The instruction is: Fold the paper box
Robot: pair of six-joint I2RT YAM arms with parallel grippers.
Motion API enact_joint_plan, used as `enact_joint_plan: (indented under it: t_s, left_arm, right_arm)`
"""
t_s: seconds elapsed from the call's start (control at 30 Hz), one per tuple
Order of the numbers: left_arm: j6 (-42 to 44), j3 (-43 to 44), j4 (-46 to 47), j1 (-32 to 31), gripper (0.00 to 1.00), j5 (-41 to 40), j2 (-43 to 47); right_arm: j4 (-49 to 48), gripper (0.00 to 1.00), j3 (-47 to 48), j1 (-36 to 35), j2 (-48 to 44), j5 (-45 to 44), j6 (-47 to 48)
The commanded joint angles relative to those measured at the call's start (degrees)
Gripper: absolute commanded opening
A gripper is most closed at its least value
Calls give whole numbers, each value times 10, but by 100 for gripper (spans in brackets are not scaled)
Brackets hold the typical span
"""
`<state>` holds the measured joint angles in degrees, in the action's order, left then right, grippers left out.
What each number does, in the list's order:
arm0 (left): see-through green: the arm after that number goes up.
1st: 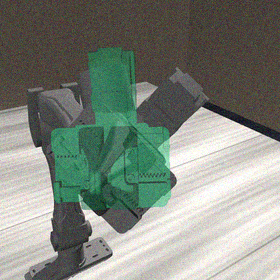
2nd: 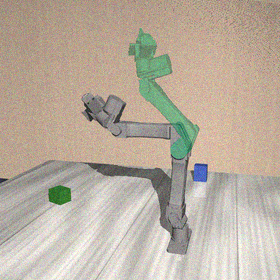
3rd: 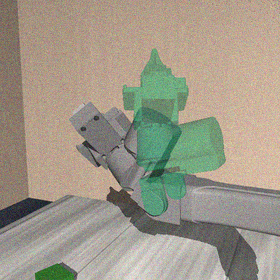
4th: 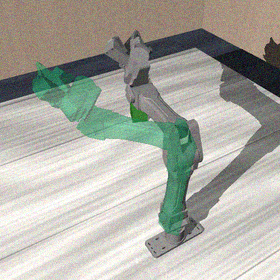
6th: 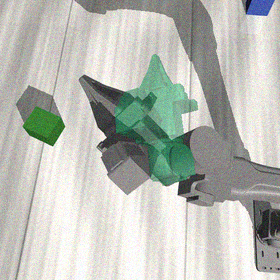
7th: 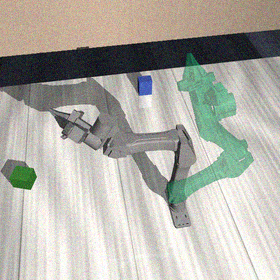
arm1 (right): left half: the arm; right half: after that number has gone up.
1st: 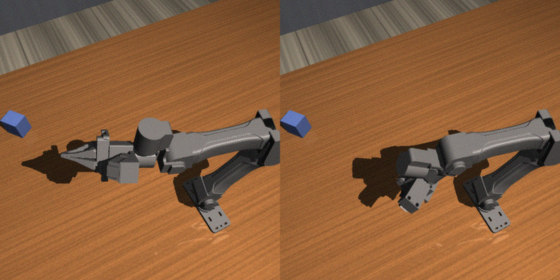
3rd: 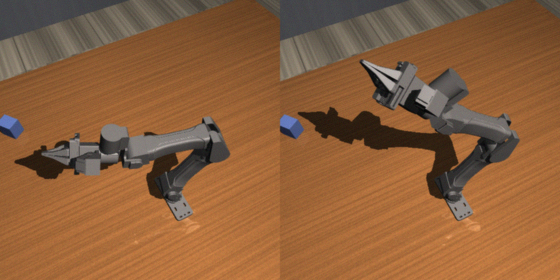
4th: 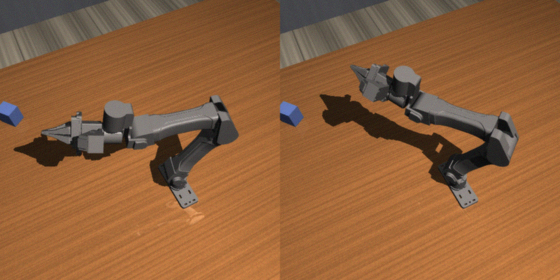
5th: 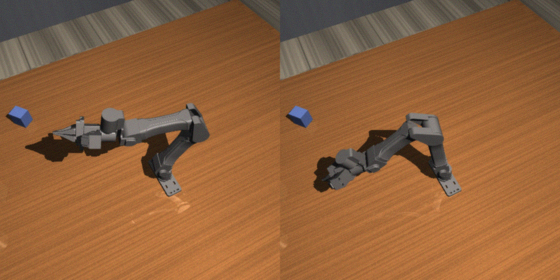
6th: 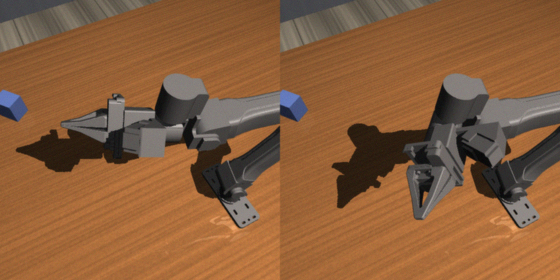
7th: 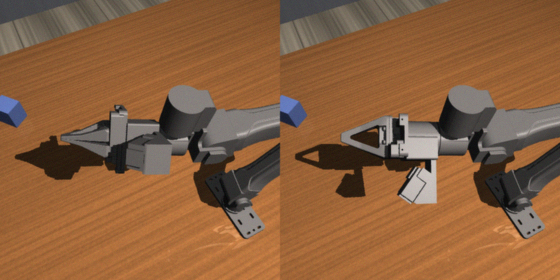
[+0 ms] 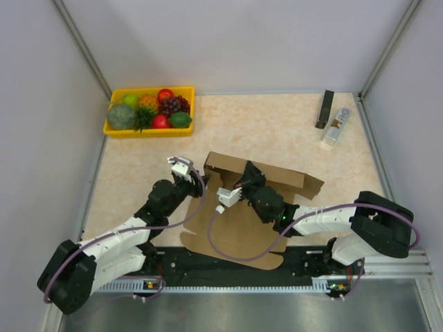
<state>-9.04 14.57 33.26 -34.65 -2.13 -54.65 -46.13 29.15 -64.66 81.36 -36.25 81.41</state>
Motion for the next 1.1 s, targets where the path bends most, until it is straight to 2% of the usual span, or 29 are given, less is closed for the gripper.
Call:
enact_joint_plan:
  t_s: [0.0, 0.33, 0.43, 0.5, 0.53, 0.6, 0.63, 0.77, 0.9, 1.0, 1.03, 1.07]
  left_arm:
    - [-3, 5, 74, 1, 53, -2, 18]
    - [-47, 0, 62, 3, 51, -24, 36]
    - [-56, 4, 72, 3, 56, -18, 32]
    - [-56, 11, 73, 2, 56, -20, 14]
    - [-53, 17, 75, 3, 53, -17, 7]
    - [-51, 18, 94, 3, 47, -8, -10]
    - [-49, 18, 101, 3, 43, 2, -14]
    - [-48, 18, 105, 2, 41, 12, -18]
    - [-46, 12, 103, 2, 40, 9, -6]
    - [-41, 10, 102, 3, 40, 6, -5]
    - [-41, 12, 100, 3, 40, 3, -5]
    - [-41, 12, 97, 2, 41, 0, -9]
  right_arm:
    - [90, 0, -8, -33, 21, 42, -26]
    - [98, 3, -17, -42, 25, 20, -42]
    - [92, 8, -5, -42, 20, 10, -60]
    - [139, 12, 13, -41, -9, 21, -114]
    - [164, 18, 34, -39, -20, 28, -134]
    - [243, 23, 70, -27, -38, 38, -206]
    - [261, 27, 103, -21, -38, 37, -225]
    - [344, 35, 159, 9, -46, 112, -277]
    - [342, 35, 184, 27, -15, 118, -264]
    - [314, 24, 183, 26, 4, 115, -242]
    - [294, 16, 180, 25, 16, 109, -236]
    - [289, 13, 176, 25, 19, 105, -230]
